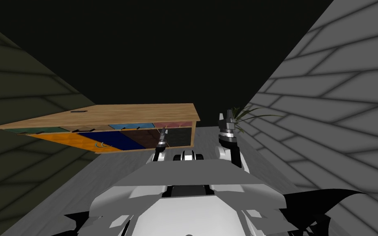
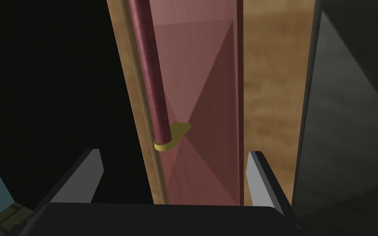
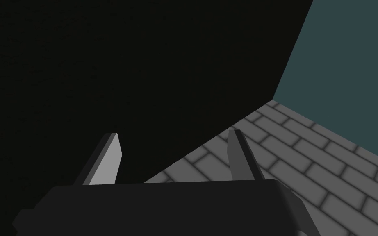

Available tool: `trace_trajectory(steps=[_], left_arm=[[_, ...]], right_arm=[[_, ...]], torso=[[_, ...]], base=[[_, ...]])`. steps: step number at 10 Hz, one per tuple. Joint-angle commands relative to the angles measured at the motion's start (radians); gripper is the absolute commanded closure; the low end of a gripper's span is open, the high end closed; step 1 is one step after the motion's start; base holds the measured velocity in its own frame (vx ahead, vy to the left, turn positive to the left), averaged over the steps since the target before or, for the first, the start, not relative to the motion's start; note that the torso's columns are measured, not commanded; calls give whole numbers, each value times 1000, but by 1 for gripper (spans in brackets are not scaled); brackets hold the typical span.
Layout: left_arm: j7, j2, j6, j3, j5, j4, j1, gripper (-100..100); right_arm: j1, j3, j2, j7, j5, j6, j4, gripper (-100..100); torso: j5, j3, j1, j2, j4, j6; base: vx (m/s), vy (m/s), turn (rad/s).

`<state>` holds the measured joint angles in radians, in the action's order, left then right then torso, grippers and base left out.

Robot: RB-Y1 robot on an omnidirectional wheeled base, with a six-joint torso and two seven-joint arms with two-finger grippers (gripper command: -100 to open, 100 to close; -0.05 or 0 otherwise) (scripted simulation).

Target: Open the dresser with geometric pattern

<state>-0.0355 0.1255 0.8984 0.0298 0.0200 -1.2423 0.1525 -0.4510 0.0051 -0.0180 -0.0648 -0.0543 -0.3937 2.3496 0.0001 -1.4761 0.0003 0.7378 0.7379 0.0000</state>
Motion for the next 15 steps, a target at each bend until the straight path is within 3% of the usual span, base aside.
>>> trace_trajectory(steps=[1,15], left_arm=[[-9,-3,-65,3,1,-10,-28,-100],[-37,-10,-337,9,8,-65,-137,-100]], right_arm=[[0,0,0,0,0,0,0,0],[0,0,0,0,0,0,0,0]], torso=[[0,0,0,0,0,0],[0,0,0,0,0,0]], base=[[-55,-16,13],[-44,-11,8]])
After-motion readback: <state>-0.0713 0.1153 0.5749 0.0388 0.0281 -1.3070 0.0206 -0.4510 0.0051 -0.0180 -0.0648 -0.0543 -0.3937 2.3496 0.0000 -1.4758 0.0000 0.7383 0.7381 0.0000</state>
